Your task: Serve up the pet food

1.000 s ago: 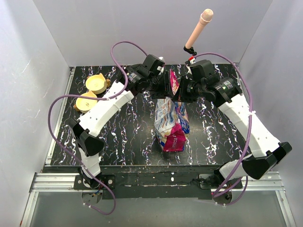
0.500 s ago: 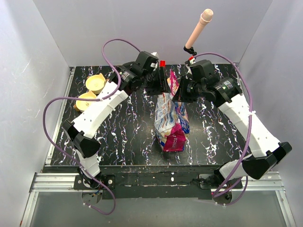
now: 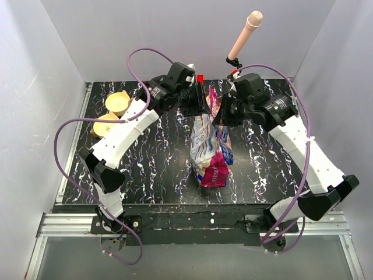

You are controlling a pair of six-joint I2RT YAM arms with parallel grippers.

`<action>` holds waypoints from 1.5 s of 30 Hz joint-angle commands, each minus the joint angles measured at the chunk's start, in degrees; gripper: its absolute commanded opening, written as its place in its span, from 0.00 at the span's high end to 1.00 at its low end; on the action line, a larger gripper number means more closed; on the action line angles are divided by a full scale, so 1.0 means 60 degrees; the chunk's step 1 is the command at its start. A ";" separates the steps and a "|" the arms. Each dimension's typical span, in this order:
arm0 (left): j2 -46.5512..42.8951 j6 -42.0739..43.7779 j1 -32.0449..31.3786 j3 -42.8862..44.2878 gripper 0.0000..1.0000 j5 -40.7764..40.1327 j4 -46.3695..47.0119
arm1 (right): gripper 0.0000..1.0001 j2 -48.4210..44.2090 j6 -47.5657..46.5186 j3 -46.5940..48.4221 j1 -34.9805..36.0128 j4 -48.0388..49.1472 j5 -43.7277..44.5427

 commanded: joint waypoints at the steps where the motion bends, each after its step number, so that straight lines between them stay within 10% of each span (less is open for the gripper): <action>1: -0.0250 -0.0037 -0.0006 -0.0241 0.62 0.0204 0.0307 | 0.99 0.0095 -0.0189 0.0308 0.0008 -0.0534 -0.0067; 18: -0.0074 0.0080 0.0008 -0.0535 1.00 0.1039 0.1010 | 0.99 0.0929 -0.0379 0.1596 -0.0167 -0.1017 0.0474; 31: -0.0734 -0.0139 0.0023 -0.1722 1.00 0.1566 0.2578 | 0.65 0.0726 -0.0219 0.1275 -0.0987 0.0021 -0.0491; 45: -0.0792 -0.0154 0.0038 -0.1765 1.00 0.1523 0.2402 | 0.68 0.1546 0.0645 0.1847 -0.1575 0.0168 -0.1356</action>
